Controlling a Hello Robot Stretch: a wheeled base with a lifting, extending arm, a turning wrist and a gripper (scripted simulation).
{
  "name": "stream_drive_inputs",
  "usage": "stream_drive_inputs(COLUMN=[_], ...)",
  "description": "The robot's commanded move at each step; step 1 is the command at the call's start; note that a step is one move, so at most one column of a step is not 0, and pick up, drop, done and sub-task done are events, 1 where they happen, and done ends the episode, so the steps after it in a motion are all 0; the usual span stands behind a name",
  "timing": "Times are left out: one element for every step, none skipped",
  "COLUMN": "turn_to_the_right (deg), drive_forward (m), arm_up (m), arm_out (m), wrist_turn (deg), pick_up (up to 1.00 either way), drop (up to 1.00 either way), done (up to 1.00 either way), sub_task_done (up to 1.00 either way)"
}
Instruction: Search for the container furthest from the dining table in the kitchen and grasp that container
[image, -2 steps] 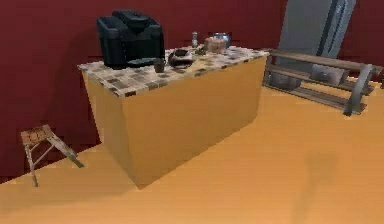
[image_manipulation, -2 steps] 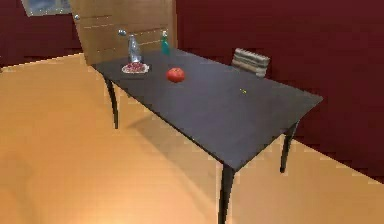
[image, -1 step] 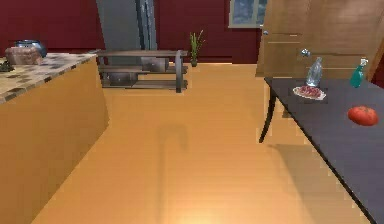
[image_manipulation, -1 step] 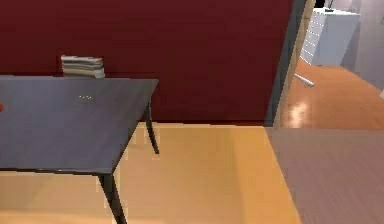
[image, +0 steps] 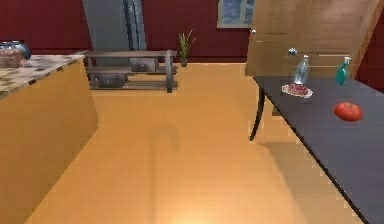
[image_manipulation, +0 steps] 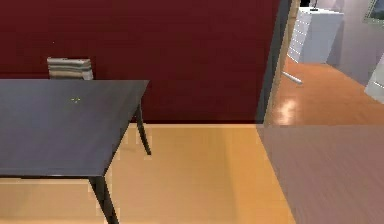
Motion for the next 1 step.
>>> stream_drive_inputs(turn_to_the_right=[0.0], drive_forward=[1.0], arm_up=[0.0], arm_out=[0.0], wrist_turn=[0.0], pick_up=[0.0], drop=[0.0], done=[0.0], sub_task_done=[0.0])
